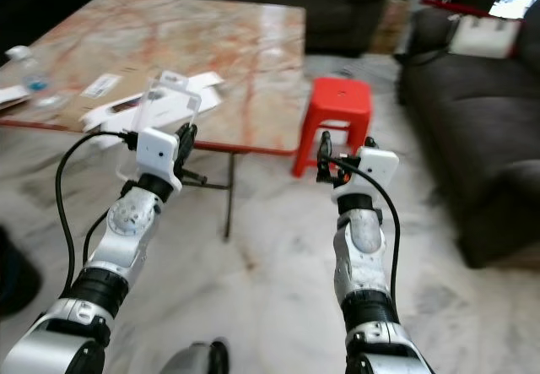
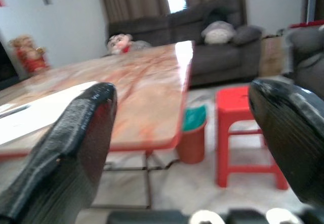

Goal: Picking trash to rubbish bin

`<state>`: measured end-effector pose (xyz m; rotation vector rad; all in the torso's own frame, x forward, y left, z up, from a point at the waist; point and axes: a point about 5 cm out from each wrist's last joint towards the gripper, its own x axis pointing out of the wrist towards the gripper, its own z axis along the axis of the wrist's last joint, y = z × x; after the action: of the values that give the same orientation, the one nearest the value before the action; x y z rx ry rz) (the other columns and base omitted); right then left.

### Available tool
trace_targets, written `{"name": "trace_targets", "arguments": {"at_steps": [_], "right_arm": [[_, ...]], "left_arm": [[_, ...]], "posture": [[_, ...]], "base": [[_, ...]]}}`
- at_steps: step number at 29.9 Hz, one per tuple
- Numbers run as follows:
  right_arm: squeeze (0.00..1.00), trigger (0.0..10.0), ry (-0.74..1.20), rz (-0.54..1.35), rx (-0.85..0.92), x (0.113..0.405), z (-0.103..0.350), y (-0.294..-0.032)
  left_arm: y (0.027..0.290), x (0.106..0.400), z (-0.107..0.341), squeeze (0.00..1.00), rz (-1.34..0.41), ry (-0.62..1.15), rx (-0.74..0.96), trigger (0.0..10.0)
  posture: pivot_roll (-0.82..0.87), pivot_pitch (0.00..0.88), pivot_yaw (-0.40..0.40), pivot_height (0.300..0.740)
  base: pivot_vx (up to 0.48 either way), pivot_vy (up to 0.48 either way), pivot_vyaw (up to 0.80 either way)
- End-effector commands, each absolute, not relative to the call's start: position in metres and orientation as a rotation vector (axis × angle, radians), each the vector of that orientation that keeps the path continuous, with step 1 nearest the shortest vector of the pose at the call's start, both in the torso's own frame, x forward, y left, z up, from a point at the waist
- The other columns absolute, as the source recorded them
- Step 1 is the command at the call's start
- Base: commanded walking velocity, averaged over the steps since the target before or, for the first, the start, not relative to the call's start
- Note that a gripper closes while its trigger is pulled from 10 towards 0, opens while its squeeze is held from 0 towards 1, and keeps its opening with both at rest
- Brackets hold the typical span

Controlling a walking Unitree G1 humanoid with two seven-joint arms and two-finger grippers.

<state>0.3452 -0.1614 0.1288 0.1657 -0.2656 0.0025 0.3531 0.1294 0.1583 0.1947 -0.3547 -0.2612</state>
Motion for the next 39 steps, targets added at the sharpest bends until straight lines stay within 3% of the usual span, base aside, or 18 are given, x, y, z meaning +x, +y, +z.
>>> {"name": "trace_targets", "arguments": {"at_steps": [1,15,24,29,39], "right_arm": [[0.0,10.0,-0.277,-0.009,0.162,0.346,0.132,-0.166],[0.0,10.0,-0.203,-0.029,0.161,0.343,0.116,-0.171],[0.0,10.0,-0.067,-0.052,0.166,0.335,0.086,-0.178],[0.0,10.0,0.071,-0.056,0.159,0.322,0.056,-0.182],[0.0,10.0,0.456,-0.094,0.186,0.269,-0.018,-0.193]], "left_arm": [[0.125,0.356,0.168,0.0,-0.277,-0.387,0.199,10.0],[0.137,0.358,0.151,0.0,-0.238,-0.281,0.194,10.0],[0.154,0.352,0.109,0.0,-0.239,-0.066,0.159,10.0],[0.166,0.341,0.077,0.0,-0.246,0.1,0.174,10.0],[0.209,0.311,0.027,0.0,-0.137,0.387,0.256,10.0]], "posture": [[0.15,0.123,-0.006,0.74],[0.15,0.132,-0.009,0.74],[0.15,0.139,-0.01,0.74],[0.15,0.144,-0.013,0.74],[0.15,0.15,-0.023,0.74]], "base": [[-0.292,0.0,0.0],[-0.14,0.0,0.0],[0.0,0.0,0.0],[0.0,0.0,0.0],[0.0,0.0,0.0]]}}
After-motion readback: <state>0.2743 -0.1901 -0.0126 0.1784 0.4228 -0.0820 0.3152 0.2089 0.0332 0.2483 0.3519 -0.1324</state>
